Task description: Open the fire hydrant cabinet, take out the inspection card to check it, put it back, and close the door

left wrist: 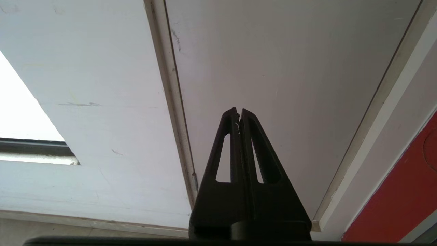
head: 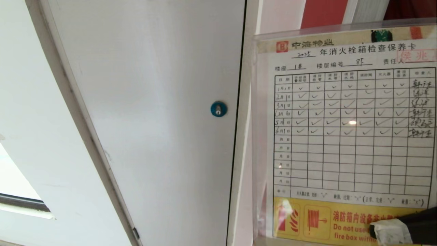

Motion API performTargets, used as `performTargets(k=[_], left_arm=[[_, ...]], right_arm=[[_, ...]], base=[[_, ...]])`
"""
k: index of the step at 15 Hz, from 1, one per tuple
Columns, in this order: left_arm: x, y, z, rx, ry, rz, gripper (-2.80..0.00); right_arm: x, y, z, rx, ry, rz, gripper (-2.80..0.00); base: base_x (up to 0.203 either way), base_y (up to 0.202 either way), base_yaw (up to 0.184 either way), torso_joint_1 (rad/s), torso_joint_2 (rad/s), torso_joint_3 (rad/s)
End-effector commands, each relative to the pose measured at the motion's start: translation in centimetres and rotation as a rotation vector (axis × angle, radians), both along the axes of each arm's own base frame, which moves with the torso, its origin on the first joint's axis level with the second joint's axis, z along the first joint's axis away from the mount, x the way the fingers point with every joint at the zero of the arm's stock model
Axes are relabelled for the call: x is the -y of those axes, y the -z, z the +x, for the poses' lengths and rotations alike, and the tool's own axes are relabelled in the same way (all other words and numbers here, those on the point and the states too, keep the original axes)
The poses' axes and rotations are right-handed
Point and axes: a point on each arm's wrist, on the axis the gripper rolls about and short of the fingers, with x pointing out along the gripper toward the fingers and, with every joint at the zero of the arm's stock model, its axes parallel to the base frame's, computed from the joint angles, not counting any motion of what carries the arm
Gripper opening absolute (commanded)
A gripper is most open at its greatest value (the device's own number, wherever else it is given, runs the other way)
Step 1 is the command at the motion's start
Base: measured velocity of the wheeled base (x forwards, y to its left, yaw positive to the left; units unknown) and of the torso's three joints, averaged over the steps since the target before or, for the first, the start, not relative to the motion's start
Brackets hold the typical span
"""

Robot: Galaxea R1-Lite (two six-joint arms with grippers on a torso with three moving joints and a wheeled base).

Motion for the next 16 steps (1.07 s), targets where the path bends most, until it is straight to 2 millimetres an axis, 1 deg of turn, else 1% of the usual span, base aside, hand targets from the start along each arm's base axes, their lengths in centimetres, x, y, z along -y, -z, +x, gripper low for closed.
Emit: performTargets(k=[1,4,6,11,16], left_arm=[[0.0,0.2,0.0,-0.004,0.000,0.000,-2.80],[0.0,0.2,0.0,-0.004,-0.001,0.000,-2.80],[0.0,0.2,0.0,-0.004,-0.001,0.000,-2.80],[0.0,0.2,0.0,-0.004,0.000,0.000,-2.80],[0.0,0.2,0.0,-0.004,0.000,0.000,-2.80]], right_arm=[[-0.4,-0.1,0.6,-0.033,0.003,0.025,-2.80],[-1.6,0.3,1.4,-0.054,-0.023,0.079,-2.80],[-2.2,0.5,1.4,-0.056,-0.020,0.072,-2.80],[-2.9,0.9,1.7,-0.076,-0.031,0.056,-2.80],[-5.1,1.7,2.0,-0.102,-0.071,0.017,-2.80]], base=[[0.000,0.000,0.000,0.000,0.00,0.000],[0.000,0.000,0.000,0.000,0.00,0.000],[0.000,0.000,0.000,0.000,0.00,0.000],[0.000,0.000,0.000,0.000,0.00,0.000],[0.000,0.000,0.000,0.000,0.00,0.000]])
